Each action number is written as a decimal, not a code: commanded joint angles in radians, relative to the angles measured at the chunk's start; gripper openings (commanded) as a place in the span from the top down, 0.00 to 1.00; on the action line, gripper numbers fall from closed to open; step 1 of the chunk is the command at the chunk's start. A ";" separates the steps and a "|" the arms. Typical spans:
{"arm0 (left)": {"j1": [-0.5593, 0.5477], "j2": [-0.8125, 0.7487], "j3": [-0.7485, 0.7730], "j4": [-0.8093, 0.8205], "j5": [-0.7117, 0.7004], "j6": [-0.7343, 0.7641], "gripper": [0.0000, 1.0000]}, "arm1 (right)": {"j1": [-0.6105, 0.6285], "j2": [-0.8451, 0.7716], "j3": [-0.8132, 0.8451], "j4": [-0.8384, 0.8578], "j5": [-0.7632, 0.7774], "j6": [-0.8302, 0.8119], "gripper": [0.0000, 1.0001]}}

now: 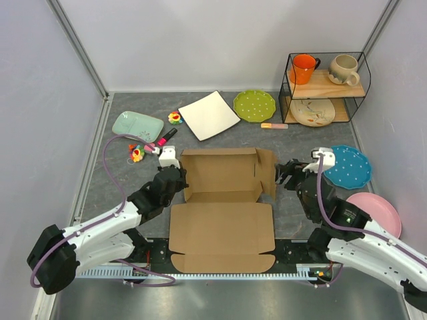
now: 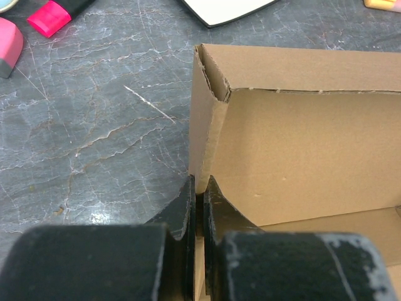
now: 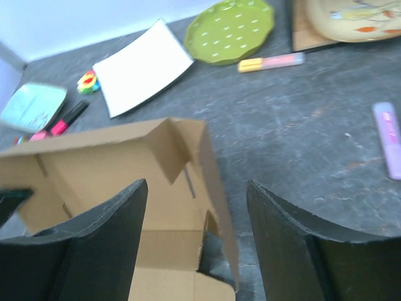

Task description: Fold the paper box

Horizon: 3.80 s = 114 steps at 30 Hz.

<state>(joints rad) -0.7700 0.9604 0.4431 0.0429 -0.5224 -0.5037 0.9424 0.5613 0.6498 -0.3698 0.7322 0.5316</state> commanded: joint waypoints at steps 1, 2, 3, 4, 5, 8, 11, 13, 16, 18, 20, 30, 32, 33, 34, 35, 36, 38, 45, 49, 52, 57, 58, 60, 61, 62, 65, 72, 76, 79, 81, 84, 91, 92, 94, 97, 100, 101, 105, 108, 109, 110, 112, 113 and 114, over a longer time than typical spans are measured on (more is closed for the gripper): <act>-0.005 -0.023 -0.017 0.023 -0.019 0.005 0.98 | -0.050 -0.002 -0.013 -0.118 0.171 0.146 0.32; -0.003 -0.025 -0.018 0.023 -0.021 0.005 0.98 | -0.060 0.005 -0.019 -0.130 0.173 0.194 0.34; -0.003 -0.028 -0.020 0.022 -0.022 0.005 0.98 | -0.083 0.008 -0.027 -0.145 0.170 0.221 0.36; -0.005 -0.034 -0.020 0.022 -0.025 0.004 0.98 | -0.096 0.009 -0.050 -0.149 0.165 0.238 0.39; -0.005 -0.037 -0.020 0.020 -0.025 0.004 0.98 | -0.105 0.014 -0.059 -0.147 0.144 0.266 0.40; -0.005 -0.046 -0.021 0.018 -0.027 0.005 0.98 | -0.146 0.066 -0.096 -0.135 0.064 0.280 0.41; -0.003 -0.045 -0.020 0.018 -0.022 0.002 0.98 | -0.166 0.132 -0.137 -0.045 -0.028 0.231 0.35; -0.005 -0.038 -0.017 0.020 -0.013 0.002 0.98 | -0.169 0.167 -0.173 0.075 -0.143 0.160 0.30; -0.005 -0.031 -0.012 0.020 -0.002 0.001 0.98 | -0.169 0.209 -0.191 0.198 -0.246 0.101 0.26; -0.003 -0.028 -0.011 0.020 -0.002 0.001 0.98 | -0.169 0.219 -0.194 0.248 -0.276 0.081 0.25; -0.003 -0.028 -0.007 0.020 -0.001 0.007 0.98 | -0.169 0.218 -0.194 0.294 -0.298 0.045 0.24; -0.005 -0.006 0.014 0.020 0.007 0.021 0.98 | -0.171 0.354 -0.118 0.362 -0.341 -0.068 0.17; -0.005 0.004 0.020 0.021 0.013 0.027 0.98 | -0.169 0.371 -0.108 0.410 -0.343 -0.082 0.16; -0.005 0.008 0.023 0.023 0.016 0.030 0.98 | -0.169 0.394 -0.098 0.417 -0.340 -0.090 0.16; -0.006 0.008 0.025 0.025 0.021 0.034 0.98 | -0.169 0.406 -0.090 0.422 -0.340 -0.094 0.15; -0.005 0.014 0.029 0.026 0.022 0.036 0.98 | -0.168 0.417 -0.082 0.437 -0.340 -0.097 0.15; -0.005 0.014 0.031 0.026 0.025 0.040 0.98 | -0.169 0.440 -0.072 0.445 -0.344 -0.107 0.15; -0.005 0.017 0.035 0.026 0.028 0.045 0.98 | -0.169 0.471 -0.056 0.456 -0.341 -0.117 0.15; -0.009 0.018 0.034 0.040 0.035 0.063 0.98 | -0.169 0.659 0.007 0.444 -0.307 -0.150 0.22; -0.011 0.023 0.036 0.048 0.035 0.065 0.98 | -0.169 0.723 0.013 0.445 -0.277 -0.157 0.37; -0.009 0.021 0.034 0.049 0.035 0.065 0.98 | -0.169 0.741 0.014 0.430 -0.234 -0.160 0.57; -0.009 0.023 0.034 0.057 0.033 0.060 0.98 | -0.169 0.747 0.030 0.384 -0.156 -0.173 0.81; -0.011 0.023 0.036 0.058 0.036 0.059 0.98 | -0.169 0.747 0.030 0.376 -0.148 -0.174 0.84; -0.009 0.027 0.037 0.060 0.038 0.056 0.98 | -0.169 0.752 0.037 0.373 -0.119 -0.170 0.98; -0.009 0.029 0.040 0.060 0.038 0.054 0.98 | -0.168 0.756 0.042 0.333 -0.107 -0.163 1.00; -0.009 0.031 0.040 0.061 0.039 0.054 0.98 | -0.166 0.772 0.054 0.316 -0.093 -0.162 1.00; -0.009 0.035 0.042 0.064 0.044 0.048 0.98 | -0.154 0.808 0.092 0.240 -0.014 -0.144 1.00; -0.011 0.040 0.037 0.064 0.035 0.047 0.98 | -0.152 0.737 0.062 0.216 -0.092 -0.090 0.52; -0.011 0.041 0.034 0.064 0.030 0.045 0.98 | -0.152 0.709 0.027 0.201 -0.119 -0.073 0.50; -0.012 0.046 0.036 0.064 0.028 0.039 0.98 | -0.151 0.713 0.001 0.200 -0.132 -0.068 0.58; -0.012 0.049 0.036 0.063 0.028 0.036 0.98 | -0.151 0.720 -0.010 0.198 -0.154 -0.059 0.73; -0.012 0.051 0.036 0.061 0.028 0.036 0.98 | -0.151 0.718 -0.032 0.204 -0.155 -0.048 1.00; -0.011 0.028 -0.024 0.283 0.035 0.103 0.98 | -0.116 0.589 -0.134 0.444 -0.070 -0.110 1.00; -0.012 0.032 -0.033 0.332 0.033 0.135 0.98 | -0.113 0.565 -0.144 0.484 -0.054 -0.120 1.00; -0.012 0.046 -0.067 0.487 0.035 0.171 0.98 | -0.113 0.551 -0.162 0.609 -0.014 -0.165 1.00; -0.011 0.081 -0.130 0.747 0.015 0.237 0.98 | -0.113 0.545 -0.173 0.785 0.015 -0.246 1.00; -0.011 0.162 -0.155 0.979 -0.002 0.287 0.95 | -0.113 0.593 -0.188 0.989 0.027 -0.335 1.00; -0.011 0.188 -0.159 1.052 0.010 0.322 0.95 | -0.113 0.609 -0.193 1.044 0.029 -0.352 1.00; -0.011 0.319 -0.158 1.296 0.021 0.367 0.94 | -0.131 0.706 -0.202 1.270 0.006 -0.387 0.98; -0.012 0.411 -0.135 1.364 0.035 0.380 0.94 | -0.157 0.782 -0.217 1.367 -0.020 -0.377 0.98; -0.011 0.425 -0.133 1.361 0.042 0.375 0.94 | -0.162 0.820 -0.222 1.375 -0.024 -0.371 0.97; -0.011 0.455 -0.133 1.359 0.051 0.351 0.94 | -0.165 0.839 -0.226 1.381 -0.025 -0.361 0.97; -0.011 0.488 -0.150 1.364 0.051 0.314 0.94 | -0.175 0.880 -0.260 1.413 -0.027 -0.331 0.98; -0.011 0.521 -0.161 1.379 0.055 0.280 0.94 | -0.178 0.890 -0.272 1.418 -0.025 -0.320 0.97; -0.014 0.543 -0.187 1.416 0.056 0.263 0.94 | -0.188 0.897 -0.283 1.427 -0.025 -0.291 0.97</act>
<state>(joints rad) -0.7719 1.4330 0.2878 1.2179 -0.5056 -0.1585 0.7631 1.4223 0.4042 0.8547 0.7795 0.1379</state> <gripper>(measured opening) 0.063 0.070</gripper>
